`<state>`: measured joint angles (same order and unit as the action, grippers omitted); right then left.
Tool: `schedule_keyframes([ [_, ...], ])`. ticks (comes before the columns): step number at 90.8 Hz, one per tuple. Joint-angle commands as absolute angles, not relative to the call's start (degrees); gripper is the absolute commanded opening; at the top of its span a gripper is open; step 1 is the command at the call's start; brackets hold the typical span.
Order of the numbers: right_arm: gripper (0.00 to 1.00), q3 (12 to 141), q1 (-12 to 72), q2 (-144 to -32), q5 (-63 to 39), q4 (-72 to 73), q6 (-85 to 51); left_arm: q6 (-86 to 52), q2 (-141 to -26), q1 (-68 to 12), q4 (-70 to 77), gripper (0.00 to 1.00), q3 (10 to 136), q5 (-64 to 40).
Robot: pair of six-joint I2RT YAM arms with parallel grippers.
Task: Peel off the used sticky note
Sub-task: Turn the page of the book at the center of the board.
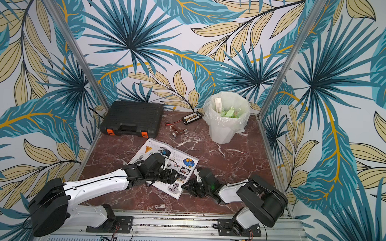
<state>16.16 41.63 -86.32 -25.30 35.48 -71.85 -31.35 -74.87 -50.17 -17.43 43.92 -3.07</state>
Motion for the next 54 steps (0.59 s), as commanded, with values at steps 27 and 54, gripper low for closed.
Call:
schedule_keyframes([
  [27,0.28,14.50,41.77,-88.33,-23.65,35.16,-72.42,-24.38,-79.08,-61.92,-33.16,0.89,51.78,9.92],
  [54,0.29,14.41,41.79,-88.97,-23.65,35.64,-72.50,-22.43,-87.28,-68.24,-35.85,0.91,57.21,14.38],
])
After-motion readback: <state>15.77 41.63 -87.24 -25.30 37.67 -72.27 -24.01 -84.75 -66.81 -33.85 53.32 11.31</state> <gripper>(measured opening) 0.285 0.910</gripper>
